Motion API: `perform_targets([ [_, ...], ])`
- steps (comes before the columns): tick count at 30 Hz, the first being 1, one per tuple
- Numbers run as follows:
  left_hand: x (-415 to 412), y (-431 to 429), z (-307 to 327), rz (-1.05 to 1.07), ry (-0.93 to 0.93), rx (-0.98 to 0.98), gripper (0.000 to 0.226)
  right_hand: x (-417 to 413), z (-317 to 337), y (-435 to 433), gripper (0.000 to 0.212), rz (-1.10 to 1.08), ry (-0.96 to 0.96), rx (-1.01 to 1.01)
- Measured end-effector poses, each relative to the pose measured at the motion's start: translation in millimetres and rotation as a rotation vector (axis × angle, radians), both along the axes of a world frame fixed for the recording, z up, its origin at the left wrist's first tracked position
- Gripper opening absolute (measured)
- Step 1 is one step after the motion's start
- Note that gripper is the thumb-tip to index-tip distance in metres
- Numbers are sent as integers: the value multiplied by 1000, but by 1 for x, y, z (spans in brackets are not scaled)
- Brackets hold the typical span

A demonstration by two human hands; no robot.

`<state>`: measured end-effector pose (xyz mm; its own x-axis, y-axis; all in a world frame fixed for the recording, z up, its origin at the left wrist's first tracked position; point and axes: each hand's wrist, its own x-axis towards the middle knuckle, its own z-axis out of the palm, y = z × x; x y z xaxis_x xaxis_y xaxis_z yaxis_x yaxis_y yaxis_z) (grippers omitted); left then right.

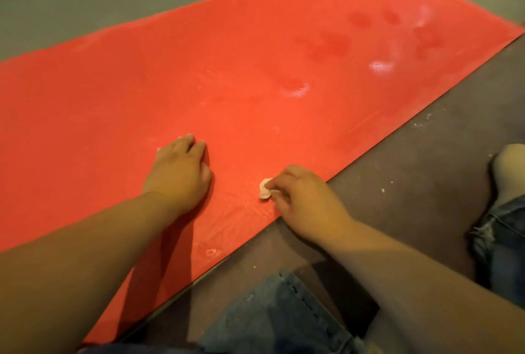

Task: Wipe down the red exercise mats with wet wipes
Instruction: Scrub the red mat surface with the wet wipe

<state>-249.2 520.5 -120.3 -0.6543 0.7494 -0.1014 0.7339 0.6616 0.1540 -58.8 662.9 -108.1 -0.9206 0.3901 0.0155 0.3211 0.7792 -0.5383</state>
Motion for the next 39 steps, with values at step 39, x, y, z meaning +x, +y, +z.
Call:
perform_targets([
  [39,93,-11,101,-288,213,-494,69,10,66,61,30,129,-228,583],
])
